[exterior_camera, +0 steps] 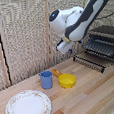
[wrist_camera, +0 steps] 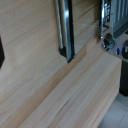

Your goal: Position your gripper near the tray handle while precisely lining it up. Firmly yet gently grip the handle, ensuring a strong hold. Slide the tray into the oven in a steady manner until it's entirely inside. Relinquish the handle as it sits within the oven and extract your gripper with care.

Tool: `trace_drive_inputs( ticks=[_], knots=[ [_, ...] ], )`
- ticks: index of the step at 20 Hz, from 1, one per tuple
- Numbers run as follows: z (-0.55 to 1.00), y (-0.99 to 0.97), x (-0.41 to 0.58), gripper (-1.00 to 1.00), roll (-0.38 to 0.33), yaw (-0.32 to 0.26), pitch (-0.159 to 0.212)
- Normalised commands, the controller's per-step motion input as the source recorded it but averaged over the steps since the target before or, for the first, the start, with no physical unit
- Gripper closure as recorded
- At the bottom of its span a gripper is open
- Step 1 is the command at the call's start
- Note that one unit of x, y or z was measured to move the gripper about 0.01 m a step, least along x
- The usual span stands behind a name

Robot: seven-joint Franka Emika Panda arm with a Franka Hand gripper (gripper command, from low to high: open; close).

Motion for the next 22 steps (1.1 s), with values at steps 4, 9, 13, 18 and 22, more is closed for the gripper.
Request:
trace_drive_inputs(
  ticks=[4, 9, 13, 18, 22],
  knots=[
    [-0.28, -0.44, 0.141, -1.00, -0.288, 0.099, 0.034],
    [-0.25, -0.48, 0.126, -1.00, -0.236, 0.099, 0.045],
    [-0.09, -0.54, 0.081, -1.00, -0.161, 0.100, 0.064],
    [0.00, -0.62, 0.121, -1.00, -0.072, 0.098, 0.062],
    [0.00, -0.63, 0.146, -1.00, -0.077, 0.058, 0.033]
  ],
)
